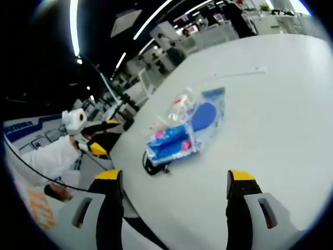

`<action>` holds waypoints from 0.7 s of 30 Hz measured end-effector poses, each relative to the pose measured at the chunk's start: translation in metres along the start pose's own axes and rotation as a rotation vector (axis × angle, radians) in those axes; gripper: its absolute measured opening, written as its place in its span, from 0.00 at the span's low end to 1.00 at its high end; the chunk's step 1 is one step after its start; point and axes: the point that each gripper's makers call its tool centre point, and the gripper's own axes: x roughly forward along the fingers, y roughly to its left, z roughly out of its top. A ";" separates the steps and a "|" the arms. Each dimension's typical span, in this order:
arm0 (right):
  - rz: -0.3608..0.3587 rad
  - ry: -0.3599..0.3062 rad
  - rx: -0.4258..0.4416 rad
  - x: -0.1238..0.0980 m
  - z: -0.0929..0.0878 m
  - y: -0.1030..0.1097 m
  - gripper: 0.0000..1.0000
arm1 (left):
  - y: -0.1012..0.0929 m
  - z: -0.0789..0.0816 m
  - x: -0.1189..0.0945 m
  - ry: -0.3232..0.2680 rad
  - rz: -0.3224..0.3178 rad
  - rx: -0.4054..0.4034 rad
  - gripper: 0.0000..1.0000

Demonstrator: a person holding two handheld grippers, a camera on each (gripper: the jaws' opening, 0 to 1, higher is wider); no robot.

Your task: Arrange the tabletop items into an orderly group along one side of the table until the central work area is clear of visible clutter.

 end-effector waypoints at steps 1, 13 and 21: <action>0.001 0.003 0.000 0.000 -0.001 0.000 0.80 | 0.000 -0.001 0.000 0.004 0.001 -0.001 1.00; 0.021 0.053 -0.014 0.004 -0.004 0.008 0.77 | 0.010 -0.004 -0.009 -0.020 0.030 -0.043 1.00; 0.022 0.057 0.009 0.007 -0.007 0.012 0.74 | 0.011 -0.008 -0.008 -0.019 0.022 -0.057 1.00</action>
